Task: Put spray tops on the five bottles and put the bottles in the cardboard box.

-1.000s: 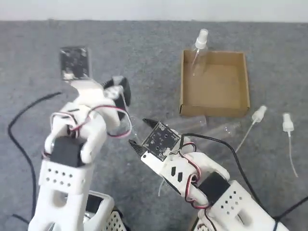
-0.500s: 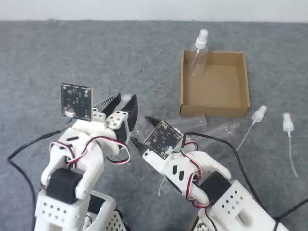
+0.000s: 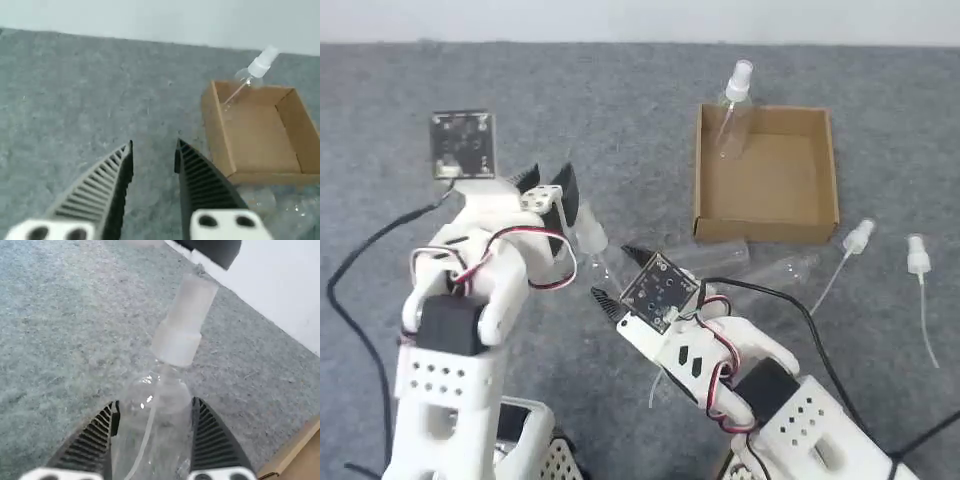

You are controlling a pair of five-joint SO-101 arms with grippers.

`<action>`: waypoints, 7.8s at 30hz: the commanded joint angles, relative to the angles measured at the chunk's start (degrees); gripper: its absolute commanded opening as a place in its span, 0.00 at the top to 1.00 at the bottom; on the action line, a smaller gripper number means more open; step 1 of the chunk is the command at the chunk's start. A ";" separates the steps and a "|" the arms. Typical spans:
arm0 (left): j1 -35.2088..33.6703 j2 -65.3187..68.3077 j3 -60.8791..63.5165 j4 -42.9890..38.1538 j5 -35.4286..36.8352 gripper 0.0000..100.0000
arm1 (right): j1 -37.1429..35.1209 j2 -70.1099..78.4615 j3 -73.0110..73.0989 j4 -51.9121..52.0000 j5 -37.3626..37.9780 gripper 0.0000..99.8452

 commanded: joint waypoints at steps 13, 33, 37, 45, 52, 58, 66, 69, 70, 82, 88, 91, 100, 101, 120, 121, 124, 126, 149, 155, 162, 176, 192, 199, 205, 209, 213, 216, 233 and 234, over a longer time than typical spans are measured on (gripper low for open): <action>1.85 -2.64 4.79 -1.23 -4.48 0.87 | 1.45 -1.80 -0.88 -1.45 -0.53 0.99; -6.86 -2.73 14.29 -7.82 -6.95 0.87 | 13.41 11.03 -17.14 -4.62 -3.43 0.99; -3.87 -2.81 17.63 -8.70 -8.53 0.87 | 13.67 23.34 -26.90 -4.44 -3.52 0.99; -3.25 -11.52 22.90 -8.09 -11.78 0.80 | 13.67 41.36 -43.60 -4.00 -9.14 0.99; 3.08 -33.41 30.11 -3.25 -15.38 0.79 | 13.41 46.81 -49.93 1.63 -9.32 0.99; 8.97 -37.10 33.80 -3.78 -15.82 0.73 | 13.23 42.51 -50.11 7.52 -9.14 0.99; 9.23 -28.31 34.86 -11.25 -15.91 0.73 | 13.23 32.40 -49.85 18.51 -9.05 0.99; 9.23 -26.20 34.77 -12.66 -15.91 0.73 | 13.23 30.29 -49.85 20.44 -8.97 0.99; 9.23 -26.02 34.77 -12.75 -15.91 0.73 | 13.23 29.85 -49.76 21.05 -8.97 0.99; 9.23 -26.02 35.21 -12.66 -15.82 0.73 | 16.31 27.91 -50.29 24.04 -3.43 0.99; 9.23 -26.02 35.38 -12.66 -15.65 0.73 | 28.35 28.44 -53.80 26.59 -1.14 0.99; 8.88 -26.02 36.35 -12.92 -15.56 0.73 | 34.77 28.44 -55.12 26.51 0.97 0.99; 8.70 -26.02 36.53 -12.92 -15.47 0.81 | 48.66 34.77 -53.89 16.40 2.29 0.99; 8.70 -26.02 36.53 -12.92 -15.65 0.84 | 49.45 36.62 -53.98 14.64 2.29 0.99; 8.70 -26.02 39.87 -17.14 -15.82 0.96 | 51.21 66.86 -57.41 -14.55 -2.11 0.99; 8.70 -26.02 39.87 -17.14 -15.82 0.96 | 51.38 68.53 -58.81 -14.55 -2.37 0.99; 8.70 -26.02 39.87 -17.14 -15.82 0.96 | 51.74 73.10 -62.86 -14.55 -2.55 0.99; 8.70 -26.02 39.87 -17.14 -15.82 0.96 | 51.74 75.56 -64.44 -14.73 -2.55 0.99; 8.70 -26.02 39.96 -17.05 -15.82 0.96 | 51.30 87.87 -66.29 -22.90 -2.37 0.99; 8.70 -26.02 39.96 -17.05 -15.82 0.96 | 51.21 87.69 -66.29 -22.64 -2.11 0.99; 8.70 -26.02 39.96 -17.05 -15.82 0.96 | 50.59 87.78 -65.93 -22.55 -2.11 0.90; 8.79 -26.02 40.57 -17.23 -15.82 0.96 | 49.89 87.34 -65.85 -22.46 -2.02 0.87; 8.79 -26.02 40.57 -17.14 -15.82 0.96 | 48.66 87.34 -66.20 -20.79 1.49 0.76; 8.79 -26.02 40.57 -17.14 -15.82 0.96 | 48.66 87.25 -67.34 -20.09 1.41 0.75; 8.79 -26.02 40.57 -17.14 -15.82 0.96 | 48.57 87.16 -67.43 -20.09 1.14 0.75; 8.79 -26.02 40.57 -17.14 -15.82 0.96 | 48.57 87.08 -67.43 -20.09 1.14 0.75; 8.79 -26.02 40.57 -17.23 -15.91 0.96 | 48.57 84.79 -67.43 -19.65 1.05 0.75; 8.79 -26.02 40.57 -17.23 -15.91 0.96 | 48.57 82.51 -68.13 -17.01 0.97 0.75; 8.79 -26.02 40.57 -17.23 -15.91 0.96 | 48.75 79.96 -82.73 -1.45 0.97 0.76; 8.79 -26.02 40.57 -17.23 -15.91 0.96 | 48.84 79.96 -84.04 -0.40 0.97 0.76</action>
